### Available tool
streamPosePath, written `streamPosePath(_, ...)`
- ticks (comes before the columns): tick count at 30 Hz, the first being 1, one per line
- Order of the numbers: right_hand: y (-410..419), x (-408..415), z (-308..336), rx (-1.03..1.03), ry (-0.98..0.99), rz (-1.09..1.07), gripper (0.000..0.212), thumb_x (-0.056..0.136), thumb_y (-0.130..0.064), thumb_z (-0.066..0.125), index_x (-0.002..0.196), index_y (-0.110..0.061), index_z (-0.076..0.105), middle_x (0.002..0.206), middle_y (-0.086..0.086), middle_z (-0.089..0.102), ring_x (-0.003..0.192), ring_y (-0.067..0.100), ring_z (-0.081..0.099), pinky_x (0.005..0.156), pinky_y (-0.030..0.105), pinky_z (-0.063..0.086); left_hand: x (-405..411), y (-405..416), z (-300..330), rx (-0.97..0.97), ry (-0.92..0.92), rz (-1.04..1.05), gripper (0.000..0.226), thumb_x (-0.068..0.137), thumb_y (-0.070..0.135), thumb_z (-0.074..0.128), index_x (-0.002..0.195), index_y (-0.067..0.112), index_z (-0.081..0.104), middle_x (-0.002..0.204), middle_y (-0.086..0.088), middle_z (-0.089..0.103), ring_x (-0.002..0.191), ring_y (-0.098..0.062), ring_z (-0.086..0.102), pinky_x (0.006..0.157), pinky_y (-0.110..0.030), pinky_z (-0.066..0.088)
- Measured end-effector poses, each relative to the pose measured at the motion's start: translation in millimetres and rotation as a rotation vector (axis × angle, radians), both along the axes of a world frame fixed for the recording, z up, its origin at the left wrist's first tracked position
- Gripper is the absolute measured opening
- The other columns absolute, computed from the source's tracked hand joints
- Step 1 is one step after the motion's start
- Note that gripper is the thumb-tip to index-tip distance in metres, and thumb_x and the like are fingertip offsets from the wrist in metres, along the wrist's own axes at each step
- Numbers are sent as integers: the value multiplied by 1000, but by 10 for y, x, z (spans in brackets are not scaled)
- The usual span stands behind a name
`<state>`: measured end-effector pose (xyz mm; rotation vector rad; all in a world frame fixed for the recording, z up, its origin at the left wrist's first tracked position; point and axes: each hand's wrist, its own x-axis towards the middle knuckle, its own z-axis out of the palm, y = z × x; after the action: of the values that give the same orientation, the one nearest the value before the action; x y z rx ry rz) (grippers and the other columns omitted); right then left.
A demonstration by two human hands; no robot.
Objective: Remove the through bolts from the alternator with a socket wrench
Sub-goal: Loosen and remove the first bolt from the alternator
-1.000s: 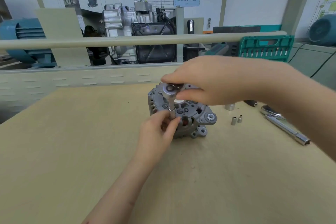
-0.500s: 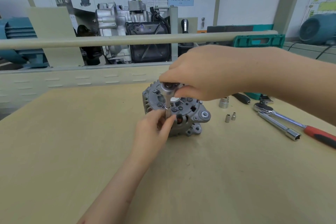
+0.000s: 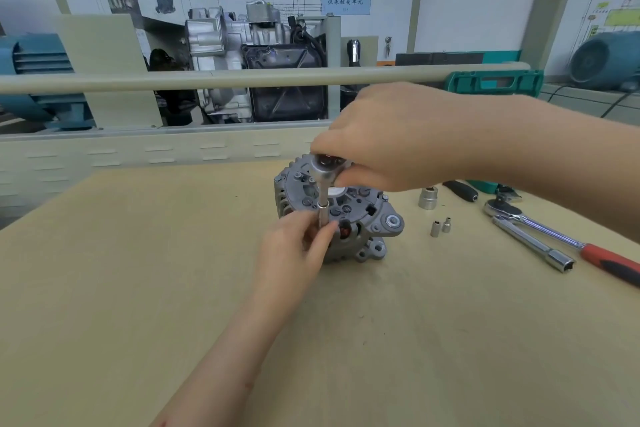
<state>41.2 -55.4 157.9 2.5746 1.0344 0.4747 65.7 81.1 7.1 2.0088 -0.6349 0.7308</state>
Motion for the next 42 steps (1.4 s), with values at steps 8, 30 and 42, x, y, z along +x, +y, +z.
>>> streamPosePath(8, 22, -92, 32, -14, -56, -24, 21, 90, -38, 41, 90, -20, 53, 66, -9, 47, 52, 1, 33, 44, 22, 20, -2, -28, -4, -76, -15, 11, 40, 78, 20, 69, 58, 37, 39, 51, 14, 39, 56, 6, 45, 52, -6, 31)
streamPosePath(30, 63, -71, 26, -86, -148, -74, 23, 82, -43, 36, 82, -24, 49, 64, -6, 49, 48, 5, 29, 43, 24, 18, 10, -39, -29, -49, 8, 76, 32, 80, 26, 65, 60, 26, 41, 56, 9, 43, 62, -1, 45, 53, -11, 32)
streamPosePath(42, 25, -37, 16, -49, -119, -44, 29, 83, -37, 38, 98, -22, 57, 76, -2, 56, 60, 17, 45, 51, 30, 29, 8, -22, -24, -13, -45, 63, 29, 81, 23, 64, 61, 25, 45, 56, 11, 40, 57, -3, 40, 55, -10, 30)
